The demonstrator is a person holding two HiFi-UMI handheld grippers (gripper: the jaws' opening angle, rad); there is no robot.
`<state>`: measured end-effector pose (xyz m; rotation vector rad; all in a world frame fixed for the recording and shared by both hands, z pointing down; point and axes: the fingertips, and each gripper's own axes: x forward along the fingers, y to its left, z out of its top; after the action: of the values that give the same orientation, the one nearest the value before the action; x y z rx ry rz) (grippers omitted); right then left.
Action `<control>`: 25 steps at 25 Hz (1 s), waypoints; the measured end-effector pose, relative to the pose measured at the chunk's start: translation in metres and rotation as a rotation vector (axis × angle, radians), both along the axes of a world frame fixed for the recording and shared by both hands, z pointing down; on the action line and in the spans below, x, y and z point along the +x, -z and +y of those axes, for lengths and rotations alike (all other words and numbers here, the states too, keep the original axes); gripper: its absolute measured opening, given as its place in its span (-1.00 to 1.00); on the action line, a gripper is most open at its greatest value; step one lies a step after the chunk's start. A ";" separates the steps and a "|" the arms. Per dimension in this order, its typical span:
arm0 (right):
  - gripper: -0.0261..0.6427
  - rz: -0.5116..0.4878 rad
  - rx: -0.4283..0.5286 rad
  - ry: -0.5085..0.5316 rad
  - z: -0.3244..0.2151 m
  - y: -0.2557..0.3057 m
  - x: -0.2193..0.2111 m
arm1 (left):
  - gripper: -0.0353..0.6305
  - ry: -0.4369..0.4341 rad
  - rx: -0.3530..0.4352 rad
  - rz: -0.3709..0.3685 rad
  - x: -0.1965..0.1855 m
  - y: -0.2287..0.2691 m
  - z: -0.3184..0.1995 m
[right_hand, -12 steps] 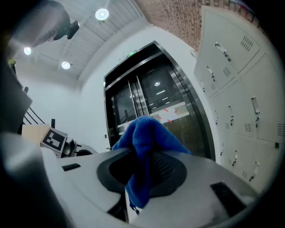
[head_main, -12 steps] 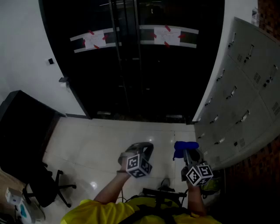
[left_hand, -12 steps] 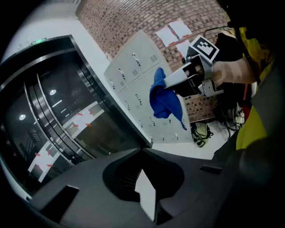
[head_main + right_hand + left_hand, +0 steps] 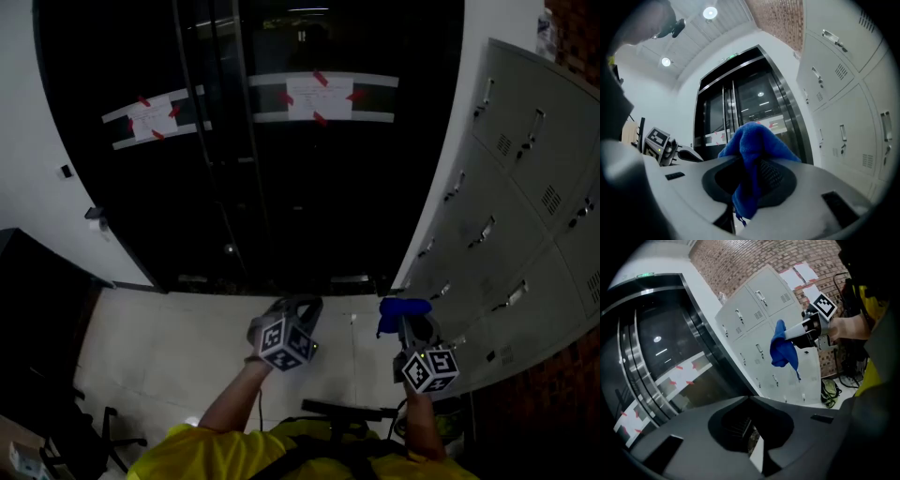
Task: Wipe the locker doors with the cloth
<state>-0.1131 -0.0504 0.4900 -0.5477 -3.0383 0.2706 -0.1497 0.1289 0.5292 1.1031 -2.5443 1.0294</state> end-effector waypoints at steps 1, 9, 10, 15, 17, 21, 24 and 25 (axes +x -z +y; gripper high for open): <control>-0.70 -0.017 0.010 -0.020 -0.012 0.008 -0.014 | -0.90 -0.022 0.011 -0.018 -0.021 0.010 -0.015; -0.70 -0.054 0.073 -0.419 -0.165 0.044 -0.015 | -0.90 -0.468 0.052 -0.046 -0.089 0.033 -0.232; -0.70 -0.059 0.084 -0.496 -0.191 0.051 -0.005 | -0.90 -0.547 0.056 -0.046 -0.085 0.035 -0.267; -0.70 -0.093 0.161 -0.792 -0.292 0.104 0.031 | -0.90 -0.880 0.056 -0.079 -0.054 0.049 -0.404; -0.70 -0.132 0.210 -0.897 -0.321 0.145 0.042 | -0.90 -1.009 0.049 -0.123 -0.037 0.060 -0.448; -0.71 -0.243 0.314 -1.056 -0.365 0.265 0.041 | -0.90 -1.219 0.060 -0.174 -0.010 0.081 -0.500; -0.71 -0.335 0.416 -1.103 -0.382 0.384 0.011 | -0.90 -1.311 0.054 -0.180 -0.004 0.083 -0.512; -0.71 -0.359 0.448 -1.132 -0.389 0.423 0.000 | -0.90 -1.335 0.050 -0.179 -0.004 0.082 -0.514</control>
<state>-0.1136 -0.4395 0.0673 1.2792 -3.1655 -0.5353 -0.1533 -0.3853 0.4474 2.9194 -1.6765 1.2452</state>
